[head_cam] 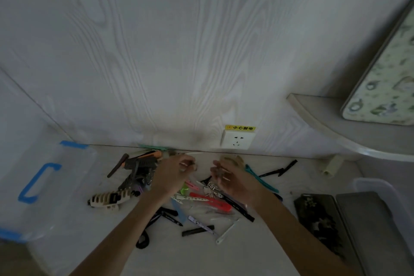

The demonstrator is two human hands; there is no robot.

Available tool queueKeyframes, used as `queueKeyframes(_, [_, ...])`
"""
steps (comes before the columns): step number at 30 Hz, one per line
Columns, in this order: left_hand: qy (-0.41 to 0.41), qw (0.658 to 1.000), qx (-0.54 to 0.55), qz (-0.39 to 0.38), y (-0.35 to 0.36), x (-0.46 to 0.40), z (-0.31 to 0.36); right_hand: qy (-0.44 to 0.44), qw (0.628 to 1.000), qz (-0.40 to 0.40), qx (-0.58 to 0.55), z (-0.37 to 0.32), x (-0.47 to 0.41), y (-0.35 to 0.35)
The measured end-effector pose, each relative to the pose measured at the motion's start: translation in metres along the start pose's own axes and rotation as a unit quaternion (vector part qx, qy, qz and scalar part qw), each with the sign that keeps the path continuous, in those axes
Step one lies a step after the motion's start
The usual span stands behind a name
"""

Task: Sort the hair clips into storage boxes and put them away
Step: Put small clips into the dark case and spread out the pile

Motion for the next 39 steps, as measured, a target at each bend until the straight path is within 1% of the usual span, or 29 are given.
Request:
queueKeyframes(1, [0.000, 1.000, 0.013, -0.020, 0.006, 0.002, 0.004, 0.010, 1.000, -0.007, -0.017, 0.001, 0.012, -0.003])
queueKeyframes(3, [-0.002, 0.998, 0.017, -0.063, 0.026, 0.009, 0.020, 0.012, 1.000, 0.012, -0.023, 0.000, 0.041, -0.022])
queueKeyframes(5, [0.010, 0.996, 0.007, -0.092, 0.051, 0.015, 0.039, -0.005, 0.999, 0.049, 0.018, -0.002, 0.070, -0.050])
queueKeyframes(7, [0.024, 0.993, 0.008, -0.116, 0.080, 0.025, 0.059, -0.038, 0.989, 0.108, 0.095, -0.005, 0.098, -0.087])
queueKeyframes(10, [0.041, 0.981, 0.045, -0.183, 0.140, 0.046, 0.090, -0.080, 0.957, 0.243, 0.136, -0.003, 0.144, -0.152])
queueKeyframes(12, [0.063, 0.968, 0.054, -0.237, 0.182, 0.056, 0.111, -0.088, 0.940, 0.299, 0.141, -0.001, 0.168, -0.180])
queueKeyframes(14, [0.068, 0.958, 0.072, -0.268, 0.215, 0.064, 0.131, -0.083, 0.921, 0.331, 0.190, 0.001, 0.184, -0.197])
queueKeyframes(17, [0.010, 0.942, 0.145, -0.302, 0.244, 0.072, 0.143, -0.071, 0.893, 0.362, 0.259, 0.001, 0.192, -0.207])
queueKeyframes(18, [-0.004, 0.940, 0.150, -0.308, 0.248, 0.072, 0.140, -0.062, 0.883, 0.378, 0.272, 0.001, 0.195, -0.208])
queueKeyframes(21, [0.006, 0.950, 0.115, -0.291, 0.236, 0.065, 0.120, -0.081, 0.845, 0.422, 0.319, -0.007, 0.200, -0.213])
queueKeyframes(23, [0.006, 0.961, 0.085, -0.263, 0.217, 0.058, 0.098, -0.108, 0.820, 0.423, 0.371, -0.017, 0.196, -0.203])
queueKeyframes(26, [-0.008, 0.979, 0.060, -0.196, 0.172, 0.052, 0.066, -0.155, 0.781, 0.414, 0.440, -0.030, 0.169, -0.174])
queueKeyframes(27, [-0.010, 0.985, 0.056, -0.165, 0.153, 0.050, 0.055, -0.163, 0.775, 0.399, 0.462, -0.032, 0.152, -0.161])
queueKeyframes(29, [-0.012, 0.994, 0.008, -0.108, 0.116, 0.048, 0.037, -0.162, 0.777, 0.349, 0.497, -0.030, 0.114, -0.129])
queueKeyframes(31, [-0.027, 0.998, -0.034, -0.045, 0.078, 0.046, 0.018, -0.164, 0.773, 0.293, 0.537, -0.026, 0.074, -0.093])
queueKeyframes(33, [-0.010, 0.996, -0.087, -0.006, 0.051, 0.043, 0.006, -0.194, 0.764, 0.243, 0.566, -0.025, 0.045, -0.056])
queueKeyframes(35, [0.000, 0.988, -0.153, 0.001, 0.026, 0.040, -0.009, -0.232, 0.724, 0.196, 0.620, -0.024, 0.014, -0.012])
queueKeyframes(37, [0.010, 0.979, -0.201, -0.024, 0.011, 0.039, -0.019, -0.269, 0.658, 0.166, 0.684, -0.018, -0.013, 0.021])
queueKeyframes(39, [0.023, 0.975, -0.217, -0.048, 0.000, 0.038, -0.023, -0.288, 0.581, 0.123, 0.751, -0.008, -0.039, 0.044])
Point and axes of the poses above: each hand's wrist, its own x-axis away from the middle knuckle, its own y-axis out of the palm, z = x × y, the point moved 6 cm from there along -x, towards the middle knuckle, and after that the axes turned 15 degrees about x, right-handed, at the moved point
